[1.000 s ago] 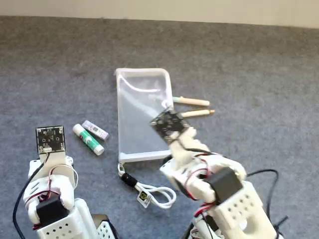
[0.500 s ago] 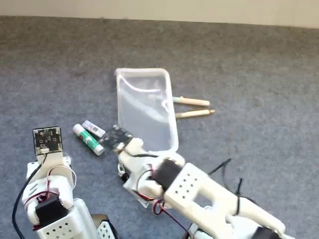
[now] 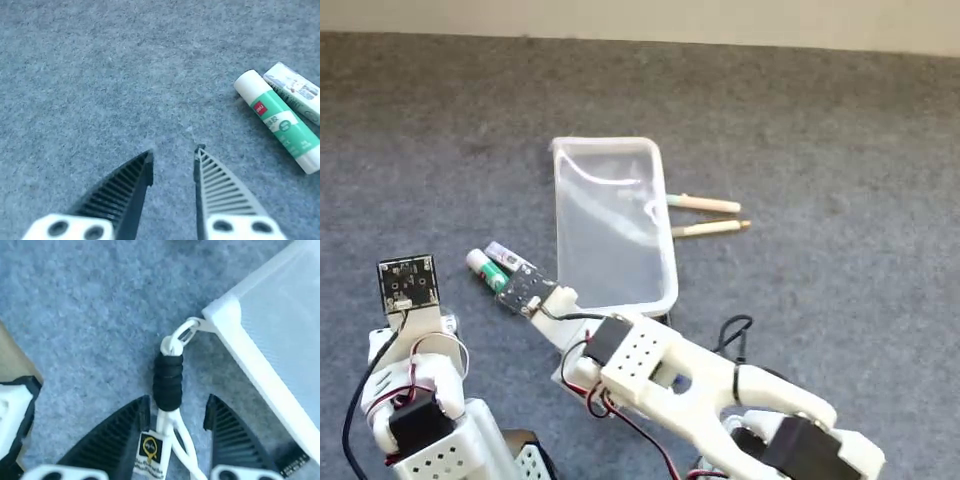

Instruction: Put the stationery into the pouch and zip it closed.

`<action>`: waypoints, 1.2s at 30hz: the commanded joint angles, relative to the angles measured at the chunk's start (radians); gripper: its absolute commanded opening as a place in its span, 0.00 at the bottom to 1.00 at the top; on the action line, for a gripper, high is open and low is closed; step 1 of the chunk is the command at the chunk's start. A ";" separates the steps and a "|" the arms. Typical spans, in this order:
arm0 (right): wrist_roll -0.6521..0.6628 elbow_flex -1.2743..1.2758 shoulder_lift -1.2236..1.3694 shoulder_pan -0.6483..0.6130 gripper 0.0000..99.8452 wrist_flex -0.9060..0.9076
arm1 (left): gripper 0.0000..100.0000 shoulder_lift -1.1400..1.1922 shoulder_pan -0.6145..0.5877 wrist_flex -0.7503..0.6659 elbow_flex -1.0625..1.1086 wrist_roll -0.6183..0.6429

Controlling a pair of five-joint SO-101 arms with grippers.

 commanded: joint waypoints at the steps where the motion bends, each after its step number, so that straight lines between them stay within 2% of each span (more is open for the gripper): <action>1: -0.009 -0.053 0.025 -0.022 0.18 -0.059 | 0.14 0.010 -0.002 -0.023 -0.013 -0.002; 11: -0.005 -0.053 0.153 -0.016 0.17 -0.094 | 0.14 0.010 -0.001 -0.025 0.005 -0.002; 17: -0.002 -0.053 0.157 -0.015 0.01 -0.094 | 0.14 0.010 -0.001 -0.025 0.007 -0.002; 21: -0.002 -0.053 0.154 0.021 0.01 -0.090 | 0.14 0.010 -0.001 -0.025 0.007 -0.002; 27: -0.002 -0.045 -0.025 0.045 0.01 -0.088 | 0.14 0.012 0.024 -0.017 -0.001 0.000; 33: 0.002 0.004 -0.217 0.084 0.01 -0.038 | 0.21 0.012 0.088 -0.015 -0.001 0.043; 36: 0.060 0.039 -0.288 0.116 0.01 -0.038 | 0.21 0.012 0.111 -0.015 -0.001 0.048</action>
